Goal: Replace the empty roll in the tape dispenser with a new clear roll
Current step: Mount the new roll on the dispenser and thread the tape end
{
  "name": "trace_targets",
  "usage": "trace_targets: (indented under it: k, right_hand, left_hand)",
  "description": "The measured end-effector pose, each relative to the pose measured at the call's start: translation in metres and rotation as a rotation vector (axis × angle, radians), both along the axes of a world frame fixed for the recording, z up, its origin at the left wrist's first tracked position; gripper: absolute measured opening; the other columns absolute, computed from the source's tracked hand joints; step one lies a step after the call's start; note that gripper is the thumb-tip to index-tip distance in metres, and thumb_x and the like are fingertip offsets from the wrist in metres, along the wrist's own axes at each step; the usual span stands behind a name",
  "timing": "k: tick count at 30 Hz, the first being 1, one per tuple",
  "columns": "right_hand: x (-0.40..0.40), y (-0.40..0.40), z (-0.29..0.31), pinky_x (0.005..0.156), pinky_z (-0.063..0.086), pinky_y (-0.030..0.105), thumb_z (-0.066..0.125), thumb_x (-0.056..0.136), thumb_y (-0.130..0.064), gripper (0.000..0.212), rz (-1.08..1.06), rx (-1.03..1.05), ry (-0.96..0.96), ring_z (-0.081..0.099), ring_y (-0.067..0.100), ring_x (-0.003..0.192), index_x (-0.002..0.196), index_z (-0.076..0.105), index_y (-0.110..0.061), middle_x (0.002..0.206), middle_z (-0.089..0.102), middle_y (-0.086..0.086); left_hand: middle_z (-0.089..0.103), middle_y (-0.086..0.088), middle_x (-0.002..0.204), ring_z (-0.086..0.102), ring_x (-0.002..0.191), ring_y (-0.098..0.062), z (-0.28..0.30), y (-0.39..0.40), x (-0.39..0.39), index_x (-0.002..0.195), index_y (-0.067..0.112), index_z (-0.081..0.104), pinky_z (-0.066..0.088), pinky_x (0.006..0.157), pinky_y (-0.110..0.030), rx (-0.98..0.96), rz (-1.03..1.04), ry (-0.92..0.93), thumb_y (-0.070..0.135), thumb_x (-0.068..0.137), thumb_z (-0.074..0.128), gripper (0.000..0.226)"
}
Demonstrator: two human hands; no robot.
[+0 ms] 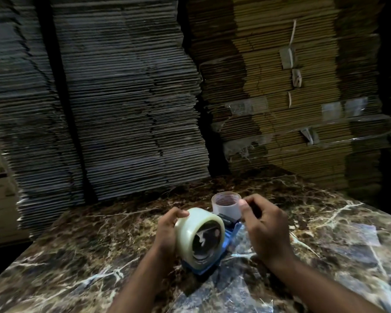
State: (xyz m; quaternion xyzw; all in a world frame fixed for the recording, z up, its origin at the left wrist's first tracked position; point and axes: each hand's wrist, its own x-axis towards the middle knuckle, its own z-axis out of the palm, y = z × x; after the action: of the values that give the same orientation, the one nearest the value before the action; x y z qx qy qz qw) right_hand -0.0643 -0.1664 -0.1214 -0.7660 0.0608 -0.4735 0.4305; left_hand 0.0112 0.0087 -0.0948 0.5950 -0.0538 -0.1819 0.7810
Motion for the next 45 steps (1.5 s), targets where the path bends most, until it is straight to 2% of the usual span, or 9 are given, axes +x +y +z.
trace_targets:
  k: [4, 11, 16, 22, 28, 32, 37, 42, 45]
  right_hand:
    - [0.001, -0.004, 0.0, 0.047, 0.05, 0.023, 0.06, 0.095, -0.024, 0.017, 0.002, 0.08, 0.117, 0.062, 0.004, 0.057, 0.082, 0.07, -0.025, 0.065, 0.068, -0.008]
    - [0.001, -0.006, 0.002, 0.045, 0.041, 0.011, 0.068, 0.088, -0.026, 0.012, -0.006, 0.091, 0.276, 0.062, 0.0, 0.063, 0.079, 0.073, -0.021, 0.068, 0.069, -0.011]
    - [0.003, -0.005, 0.001, 0.062, 0.057, 0.035, 0.072, 0.082, -0.029, 0.012, 0.033, 0.052, 0.299, 0.067, 0.007, 0.065, 0.076, 0.075, -0.02, 0.067, 0.072, -0.008]
    - [0.006, -0.004, -0.001, 0.064, 0.058, 0.035, 0.073, 0.082, -0.031, 0.016, 0.093, 0.041, 0.376, 0.068, 0.007, 0.066, 0.075, 0.077, -0.017, 0.068, 0.073, -0.006]
    - [0.007, -0.005, 0.003, 0.061, 0.054, 0.034, 0.064, 0.092, -0.032, 0.034, 0.174, 0.185, 0.372, 0.069, 0.015, 0.064, 0.064, 0.075, -0.016, 0.062, 0.073, -0.002]
    - [0.011, -0.005, 0.004, 0.068, 0.051, 0.038, 0.061, 0.093, -0.037, 0.04, 0.26, 0.29, 0.393, 0.065, 0.015, 0.065, 0.062, 0.074, -0.016, 0.06, 0.07, -0.004]
    - [0.009, -0.001, 0.013, 0.055, 0.044, 0.024, 0.057, 0.096, -0.038, 0.049, 0.427, 0.443, 0.408, 0.058, 0.013, 0.054, 0.061, 0.069, -0.006, 0.057, 0.065, 0.003]
    - [0.017, -0.004, 0.009, 0.058, 0.041, 0.026, 0.076, 0.083, -0.029, 0.033, 0.456, 0.465, 0.466, 0.057, 0.012, 0.053, 0.056, 0.07, -0.011, 0.054, 0.064, 0.001]
    - [0.019, -0.006, 0.007, 0.047, 0.043, 0.016, 0.076, 0.081, -0.011, 0.018, 0.486, 0.508, 0.478, 0.059, 0.009, 0.046, 0.069, 0.074, 0.002, 0.054, 0.064, 0.004]
  left_hand:
    - [0.059, -0.023, 0.072, 0.059, 0.057, -0.034, -0.004, 0.006, 0.002, 0.097, -0.002, 0.061, 0.044, 0.062, -0.033, 0.0, -0.031, 0.037, 0.027, 0.036, 0.07, 0.068]
    - [0.064, -0.022, 0.065, 0.062, 0.052, -0.033, -0.007, 0.011, 0.004, 0.071, -0.001, 0.074, 0.046, 0.064, -0.031, -0.039, -0.145, 0.025, 0.026, 0.034, 0.066, 0.046]
    - [0.066, -0.023, 0.068, 0.064, 0.055, -0.034, -0.008, 0.013, 0.005, 0.072, -0.001, 0.076, 0.049, 0.061, -0.03, -0.03, -0.206, 0.03, 0.026, 0.036, 0.067, 0.047]
    - [0.067, -0.024, 0.068, 0.064, 0.055, -0.034, -0.009, 0.012, 0.003, 0.076, -0.002, 0.075, 0.053, 0.053, -0.03, -0.042, -0.231, -0.016, 0.025, 0.033, 0.069, 0.051]
    - [0.064, -0.021, 0.065, 0.06, 0.055, -0.033, -0.012, 0.011, 0.005, 0.068, 0.001, 0.073, 0.043, 0.059, -0.03, -0.019, -0.169, -0.019, 0.027, 0.033, 0.068, 0.044]
    - [0.062, -0.022, 0.066, 0.058, 0.058, -0.033, -0.013, 0.011, 0.005, 0.077, -0.002, 0.07, 0.04, 0.059, -0.031, -0.007, -0.158, -0.016, 0.027, 0.032, 0.069, 0.053]
    - [0.059, -0.026, 0.083, 0.058, 0.066, -0.035, -0.012, 0.01, 0.004, 0.1, -0.005, 0.062, 0.043, 0.06, -0.031, -0.011, -0.153, 0.0, 0.027, 0.034, 0.07, 0.074]
    - [0.06, -0.025, 0.082, 0.058, 0.065, -0.034, -0.012, 0.009, 0.003, 0.104, -0.007, 0.062, 0.039, 0.061, -0.03, 0.021, -0.137, 0.02, 0.029, 0.028, 0.076, 0.085]
    - [0.064, -0.021, 0.069, 0.061, 0.056, -0.032, -0.012, 0.009, 0.003, 0.091, -0.006, 0.067, 0.044, 0.056, -0.026, 0.003, -0.145, -0.017, 0.029, 0.03, 0.073, 0.07]
